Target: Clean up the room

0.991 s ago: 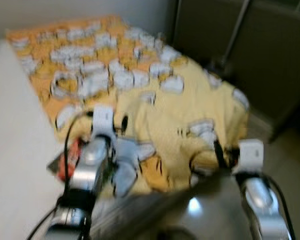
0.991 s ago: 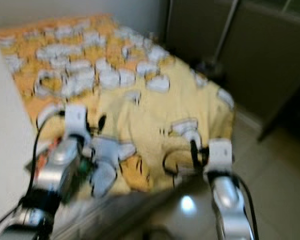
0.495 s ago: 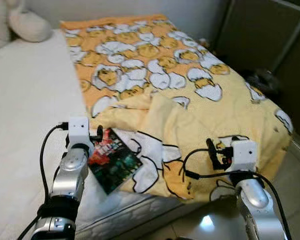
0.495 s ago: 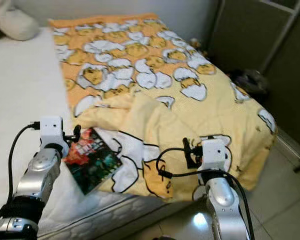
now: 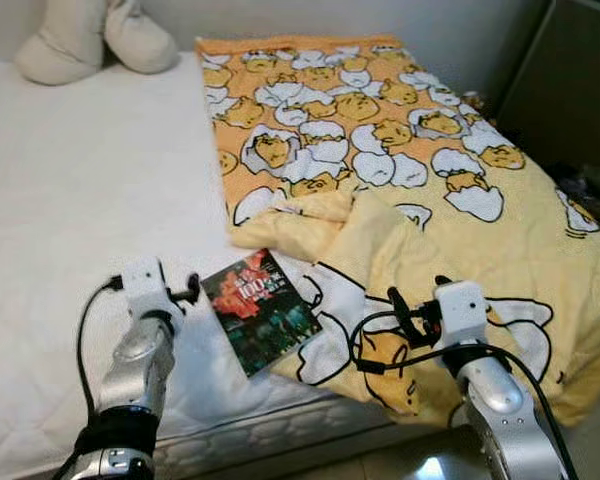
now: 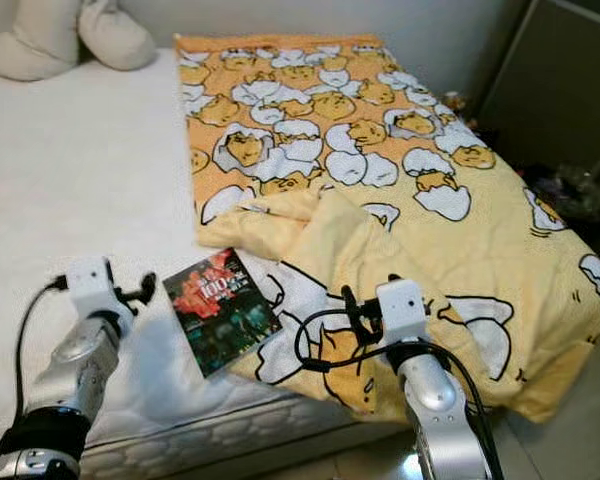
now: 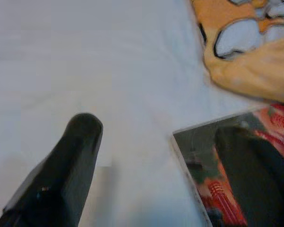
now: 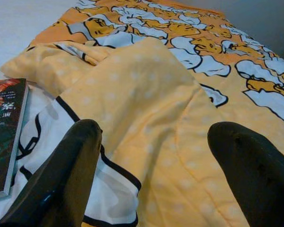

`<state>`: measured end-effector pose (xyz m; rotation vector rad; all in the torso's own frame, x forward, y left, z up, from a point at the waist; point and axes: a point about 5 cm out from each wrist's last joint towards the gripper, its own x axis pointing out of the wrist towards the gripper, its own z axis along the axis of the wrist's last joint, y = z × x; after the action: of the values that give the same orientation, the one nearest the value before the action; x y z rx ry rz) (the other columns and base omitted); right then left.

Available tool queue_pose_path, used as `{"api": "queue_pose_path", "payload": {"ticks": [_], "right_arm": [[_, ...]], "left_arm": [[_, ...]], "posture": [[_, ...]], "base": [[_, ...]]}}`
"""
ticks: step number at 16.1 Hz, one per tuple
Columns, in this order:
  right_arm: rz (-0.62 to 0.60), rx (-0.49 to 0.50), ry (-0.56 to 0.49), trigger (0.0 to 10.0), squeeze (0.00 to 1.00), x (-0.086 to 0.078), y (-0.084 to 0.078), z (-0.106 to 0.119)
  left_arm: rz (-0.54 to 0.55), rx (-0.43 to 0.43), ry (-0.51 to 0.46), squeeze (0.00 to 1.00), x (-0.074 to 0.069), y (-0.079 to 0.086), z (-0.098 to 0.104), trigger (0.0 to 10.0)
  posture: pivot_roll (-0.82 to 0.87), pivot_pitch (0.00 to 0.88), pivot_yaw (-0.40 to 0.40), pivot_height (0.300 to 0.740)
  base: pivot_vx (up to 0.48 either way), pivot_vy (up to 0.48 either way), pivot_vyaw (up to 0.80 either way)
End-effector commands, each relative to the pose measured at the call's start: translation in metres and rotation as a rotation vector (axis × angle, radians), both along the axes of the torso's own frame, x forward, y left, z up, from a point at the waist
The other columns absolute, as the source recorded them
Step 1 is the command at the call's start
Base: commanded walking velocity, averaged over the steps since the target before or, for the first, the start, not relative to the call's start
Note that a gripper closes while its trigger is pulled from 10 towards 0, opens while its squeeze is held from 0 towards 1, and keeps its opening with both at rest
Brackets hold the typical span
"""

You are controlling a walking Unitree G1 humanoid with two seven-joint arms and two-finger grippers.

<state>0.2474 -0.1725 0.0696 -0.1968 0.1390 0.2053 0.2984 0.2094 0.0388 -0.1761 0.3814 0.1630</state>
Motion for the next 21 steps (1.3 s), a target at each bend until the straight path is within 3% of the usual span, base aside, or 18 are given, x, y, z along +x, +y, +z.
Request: {"api": "queue_pose_path", "payload": {"ticks": [1,4,7,9,11,15,18,21], "right_arm": [[-0.020,-0.010,-0.012,10.0,0.00,0.000,-0.007,0.005],[-0.053,-0.007,-0.012,10.0,0.00,0.001,-0.013,0.005],[-0.054,-0.002,-0.025,10.0,0.00,0.002,-0.013,0.006],[-0.056,0.001,-0.026,10.0,0.00,0.003,-0.012,0.006],[-0.055,0.001,-0.014,10.0,0.00,0.004,-0.010,0.004],[-0.054,-0.001,-0.014,10.0,0.00,0.004,-0.010,0.003],[-0.056,0.008,-0.023,10.0,0.00,0.002,-0.010,0.004],[-0.059,0.005,-0.012,10.0,0.00,-0.005,-0.011,0.003]], "left_arm": [[-0.066,0.023,-0.025,0.00,0.006,-0.008,0.005,10.0],[-0.106,0.102,-0.075,0.00,0.009,-0.010,0.013,10.0],[-0.135,0.102,-0.089,0.00,0.010,-0.012,0.013,10.0],[-0.144,0.147,-0.098,0.00,0.012,-0.012,0.015,10.0],[-0.148,0.186,-0.097,0.00,0.015,-0.011,0.016,10.0],[-0.151,0.172,-0.103,0.00,0.018,-0.010,0.019,10.0],[-0.136,0.136,-0.024,0.00,0.020,-0.012,0.011,10.0],[-0.054,0.158,0.025,0.00,0.016,-0.003,0.005,10.0]], "posture": [[-0.11,0.000,-0.045,0.740],[-0.12,0.000,-0.045,0.740],[-0.11,0.000,-0.040,0.740],[-0.11,0.000,-0.038,0.740],[-0.10,0.000,-0.036,0.740],[-0.10,0.000,-0.036,0.740],[-0.12,0.000,-0.034,0.740],[-0.13,0.000,-0.034,0.740]], "base": [[0.000,0.000,0.00],[0.000,0.000,0.00],[0.000,0.480,0.00],[0.000,0.480,0.00],[0.000,0.000,-0.76],[0.000,0.000,-0.78],[0.000,0.000,0.00],[0.000,0.000,0.00]]}}
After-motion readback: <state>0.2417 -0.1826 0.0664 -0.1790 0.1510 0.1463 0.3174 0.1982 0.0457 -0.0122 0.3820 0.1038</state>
